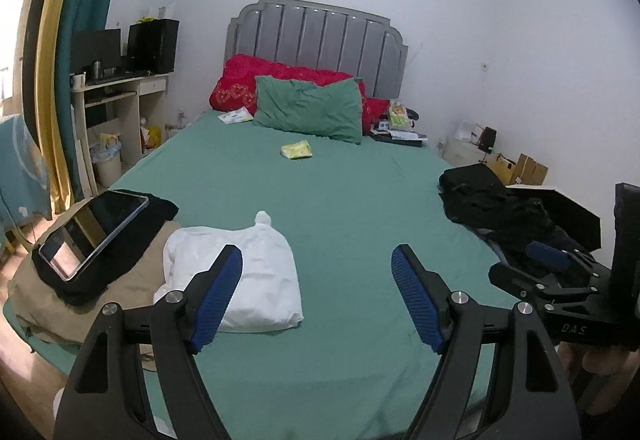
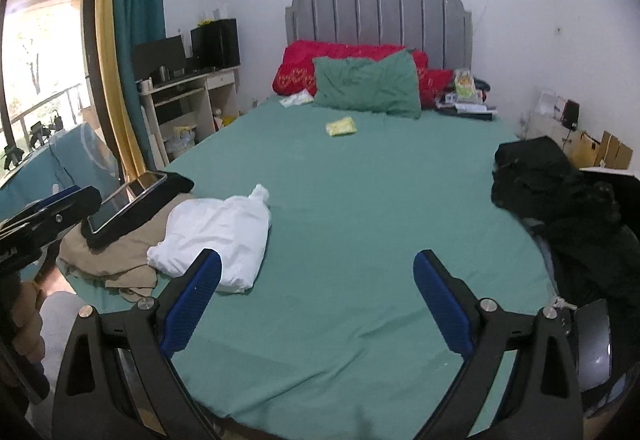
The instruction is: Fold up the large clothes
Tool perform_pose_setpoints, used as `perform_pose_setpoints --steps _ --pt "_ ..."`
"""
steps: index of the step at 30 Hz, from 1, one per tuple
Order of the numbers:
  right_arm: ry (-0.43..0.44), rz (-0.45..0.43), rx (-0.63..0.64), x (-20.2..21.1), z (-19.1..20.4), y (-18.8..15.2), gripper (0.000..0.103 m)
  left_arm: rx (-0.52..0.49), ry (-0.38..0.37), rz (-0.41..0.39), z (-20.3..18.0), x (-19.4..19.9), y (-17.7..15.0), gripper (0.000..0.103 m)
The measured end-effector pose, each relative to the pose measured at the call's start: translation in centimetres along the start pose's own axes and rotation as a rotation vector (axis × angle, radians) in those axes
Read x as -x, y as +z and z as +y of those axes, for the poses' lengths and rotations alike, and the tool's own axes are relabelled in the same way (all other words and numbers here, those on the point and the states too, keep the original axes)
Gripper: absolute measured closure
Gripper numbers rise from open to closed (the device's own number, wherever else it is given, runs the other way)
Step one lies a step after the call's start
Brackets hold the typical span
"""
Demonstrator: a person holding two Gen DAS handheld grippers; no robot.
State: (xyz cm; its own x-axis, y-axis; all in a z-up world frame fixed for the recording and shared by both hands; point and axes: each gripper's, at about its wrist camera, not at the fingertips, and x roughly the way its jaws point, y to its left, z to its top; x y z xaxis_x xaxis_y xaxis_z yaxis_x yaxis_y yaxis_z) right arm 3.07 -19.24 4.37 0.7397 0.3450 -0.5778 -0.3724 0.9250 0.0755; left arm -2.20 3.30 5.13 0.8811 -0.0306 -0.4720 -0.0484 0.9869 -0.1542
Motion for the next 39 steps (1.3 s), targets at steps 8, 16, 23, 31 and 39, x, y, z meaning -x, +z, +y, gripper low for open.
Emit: perform_pose_setpoints --steps 8,16,23,31,39 --pt "0.007 0.055 -0.011 -1.4 0.5 -0.8 0.007 0.015 -0.001 0.03 1.0 -0.9 -1.2 0.023" --pt "-0.001 0.037 0.01 -0.5 0.4 -0.9 0.007 -0.016 -0.012 0.03 0.4 -1.3 -1.5 0.023" --pt "-0.004 0.028 0.004 -0.3 -0.4 -1.0 0.007 -0.041 -0.026 0.022 -0.6 -1.3 -1.1 0.023" --pt "0.0 0.027 -0.007 -0.4 -1.1 -0.8 0.007 -0.041 -0.024 0.023 -0.7 -1.3 -1.1 0.023" --pt "-0.001 0.027 -0.008 -0.4 -1.2 -0.9 0.007 -0.042 -0.023 0.02 -0.8 -1.2 -1.1 0.023"
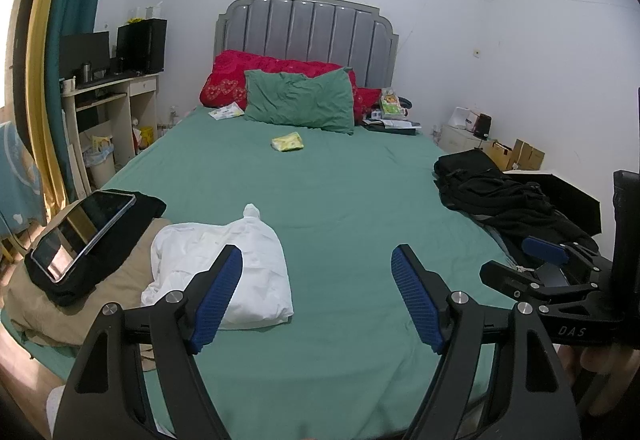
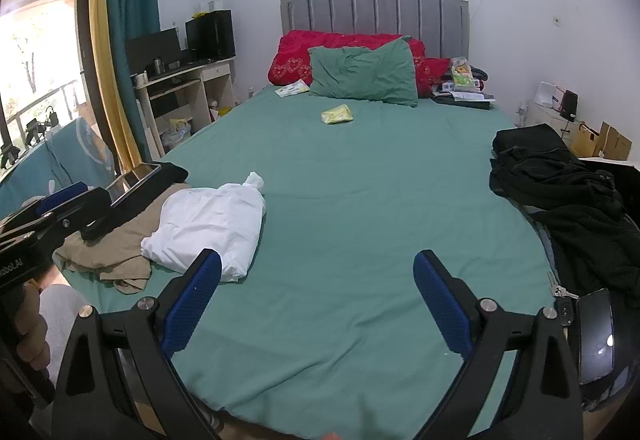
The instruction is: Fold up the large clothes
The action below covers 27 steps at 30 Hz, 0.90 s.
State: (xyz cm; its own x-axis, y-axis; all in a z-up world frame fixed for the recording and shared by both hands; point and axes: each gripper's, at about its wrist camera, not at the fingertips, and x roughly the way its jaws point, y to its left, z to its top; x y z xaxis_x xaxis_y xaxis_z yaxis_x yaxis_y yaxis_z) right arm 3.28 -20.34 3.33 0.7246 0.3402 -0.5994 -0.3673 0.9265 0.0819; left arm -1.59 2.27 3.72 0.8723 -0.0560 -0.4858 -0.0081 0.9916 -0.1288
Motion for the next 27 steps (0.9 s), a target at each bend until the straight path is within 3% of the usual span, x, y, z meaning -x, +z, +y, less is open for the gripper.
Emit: perform_pose_setpoints --steps 27 --pt "0.0 0.01 0.009 -0.1 0.11 0.03 0.007 0.001 0.0 -0.002 0.03 0.1 0.09 0.023"
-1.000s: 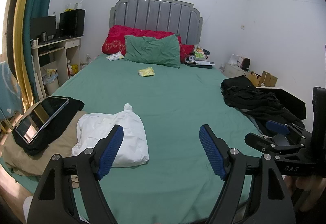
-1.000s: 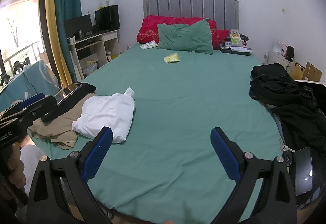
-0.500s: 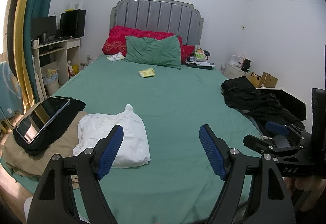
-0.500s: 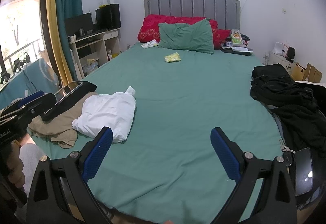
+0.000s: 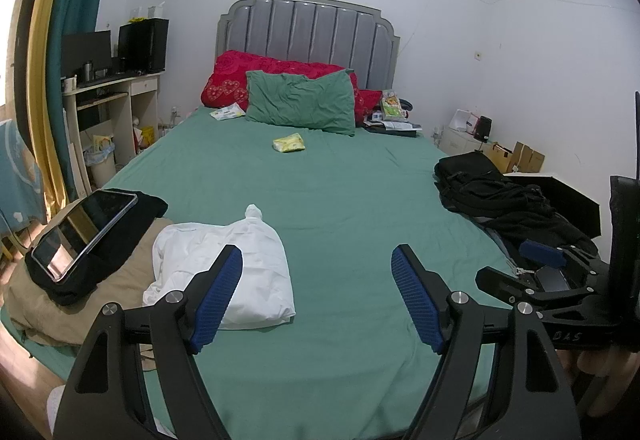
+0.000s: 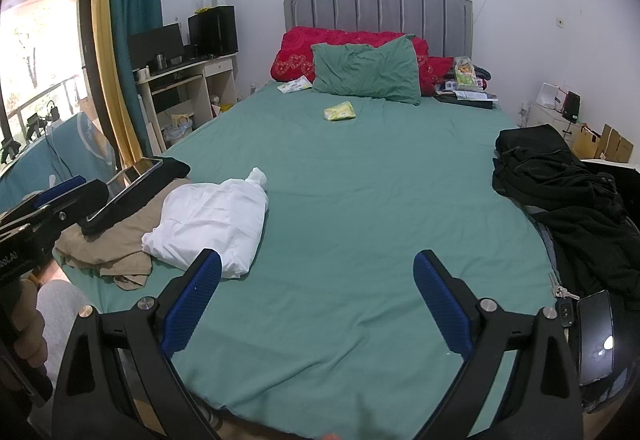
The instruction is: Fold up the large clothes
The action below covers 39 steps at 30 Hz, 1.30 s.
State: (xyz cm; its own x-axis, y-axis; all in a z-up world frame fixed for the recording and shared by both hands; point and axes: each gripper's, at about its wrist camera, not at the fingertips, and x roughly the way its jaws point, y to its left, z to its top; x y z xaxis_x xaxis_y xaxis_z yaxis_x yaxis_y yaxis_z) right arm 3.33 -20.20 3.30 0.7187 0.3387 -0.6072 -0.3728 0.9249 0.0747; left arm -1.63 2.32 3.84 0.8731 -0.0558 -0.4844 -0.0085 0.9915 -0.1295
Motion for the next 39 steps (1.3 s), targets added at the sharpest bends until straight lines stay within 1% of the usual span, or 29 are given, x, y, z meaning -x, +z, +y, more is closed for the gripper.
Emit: perform_pose_setpoints --steps 27,39 --pt "0.003 0.01 0.004 -0.8 -0.3 -0.3 0.007 0.0 0.011 -0.006 -0.2 0.4 0.4 0.023" --pt "0.006 0.019 0.003 -1.3 -0.2 -0.6 0.007 -0.005 0.01 -0.004 -0.5 -0.1 0.6 0.023"
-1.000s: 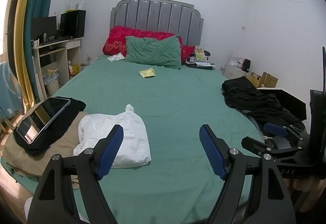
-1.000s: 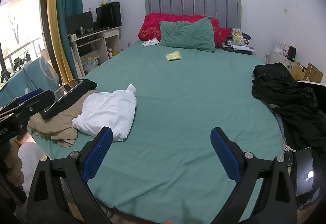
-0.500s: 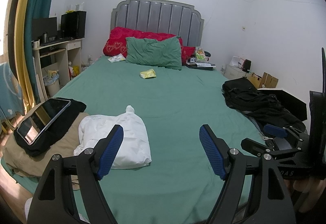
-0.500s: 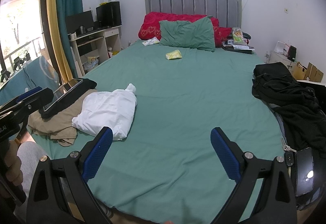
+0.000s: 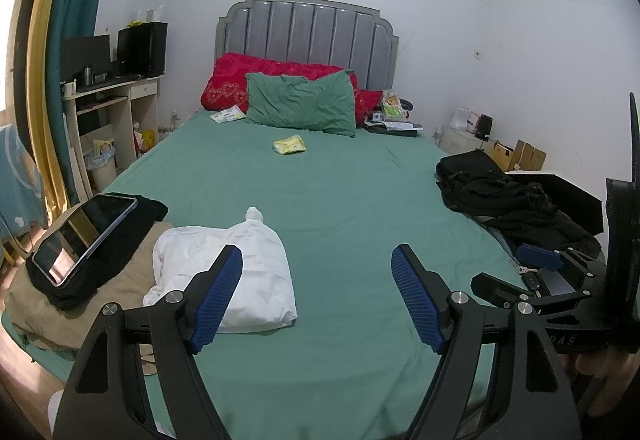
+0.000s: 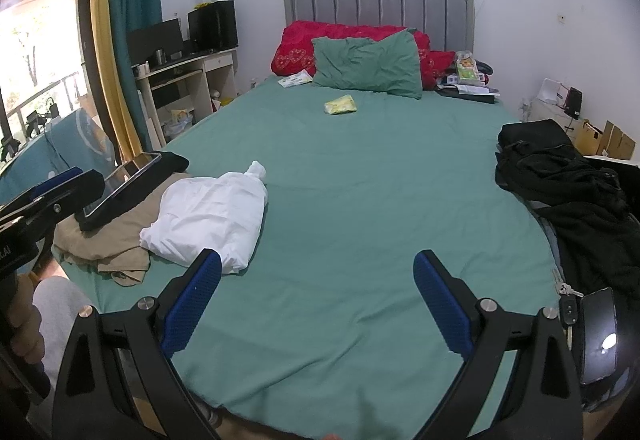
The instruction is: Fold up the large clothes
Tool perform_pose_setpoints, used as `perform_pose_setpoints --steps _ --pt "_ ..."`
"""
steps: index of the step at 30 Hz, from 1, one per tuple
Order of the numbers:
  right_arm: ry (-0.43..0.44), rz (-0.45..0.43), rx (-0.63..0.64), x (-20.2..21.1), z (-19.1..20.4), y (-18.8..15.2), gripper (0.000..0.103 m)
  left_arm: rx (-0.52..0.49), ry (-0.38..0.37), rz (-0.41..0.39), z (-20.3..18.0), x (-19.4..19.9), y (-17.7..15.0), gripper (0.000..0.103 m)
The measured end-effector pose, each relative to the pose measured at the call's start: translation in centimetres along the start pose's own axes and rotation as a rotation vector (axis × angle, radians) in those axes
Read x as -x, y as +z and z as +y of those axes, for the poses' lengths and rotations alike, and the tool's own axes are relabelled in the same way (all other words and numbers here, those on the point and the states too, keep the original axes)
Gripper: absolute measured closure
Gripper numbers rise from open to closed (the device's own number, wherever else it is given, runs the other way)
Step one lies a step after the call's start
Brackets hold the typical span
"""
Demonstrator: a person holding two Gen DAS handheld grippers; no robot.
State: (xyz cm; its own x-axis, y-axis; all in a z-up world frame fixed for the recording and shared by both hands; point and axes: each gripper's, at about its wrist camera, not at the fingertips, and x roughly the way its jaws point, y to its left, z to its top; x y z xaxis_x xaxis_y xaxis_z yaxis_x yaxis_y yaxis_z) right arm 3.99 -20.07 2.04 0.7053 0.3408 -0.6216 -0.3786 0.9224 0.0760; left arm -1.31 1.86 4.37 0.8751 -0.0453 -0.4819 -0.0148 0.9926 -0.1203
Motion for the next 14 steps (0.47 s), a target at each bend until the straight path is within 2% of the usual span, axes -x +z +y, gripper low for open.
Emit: perform_pose_setpoints --steps 14 --pt "0.003 0.015 -0.001 -0.55 -0.16 -0.31 0.007 -0.009 -0.018 -0.005 0.15 -0.6 -0.03 0.023"
